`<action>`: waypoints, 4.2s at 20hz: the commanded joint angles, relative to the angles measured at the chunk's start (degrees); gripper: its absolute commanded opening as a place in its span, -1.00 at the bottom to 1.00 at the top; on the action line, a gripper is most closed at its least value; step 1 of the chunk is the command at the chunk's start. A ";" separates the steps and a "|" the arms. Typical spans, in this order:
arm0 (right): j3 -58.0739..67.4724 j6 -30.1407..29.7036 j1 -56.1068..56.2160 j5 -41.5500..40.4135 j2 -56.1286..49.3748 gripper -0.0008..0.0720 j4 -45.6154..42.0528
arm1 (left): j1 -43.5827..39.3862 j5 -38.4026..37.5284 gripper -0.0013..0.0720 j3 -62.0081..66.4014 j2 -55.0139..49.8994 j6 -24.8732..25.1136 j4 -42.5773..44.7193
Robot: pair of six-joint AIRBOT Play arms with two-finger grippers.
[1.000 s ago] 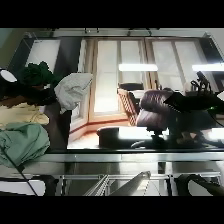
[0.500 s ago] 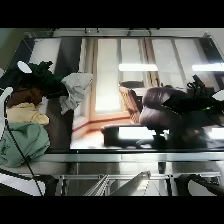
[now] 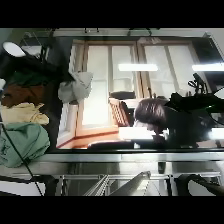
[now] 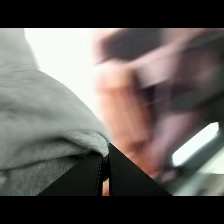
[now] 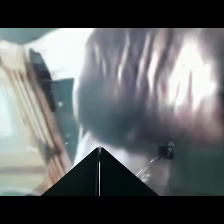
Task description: Fold the shirts.
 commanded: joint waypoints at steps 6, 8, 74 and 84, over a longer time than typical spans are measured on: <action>9.77 -1.01 -0.04 3.13 9.90 -0.94 -1.97 | -6.51 -0.37 -0.90 19.12 9.81 1.14 -25.35; 10.19 -0.98 -0.04 2.86 12.33 -0.94 -5.03 | -6.60 -1.03 -0.90 15.21 9.81 0.59 -24.24; 26.08 -19.47 -12.44 3.43 -9.70 0.69 11.45 | 1.27 -5.90 -0.91 5.51 -4.79 -16.09 33.57; 2.34 -19.37 -6.10 6.23 -9.70 0.69 11.65 | 4.52 -12.85 0.98 -3.34 -5.27 -12.33 36.09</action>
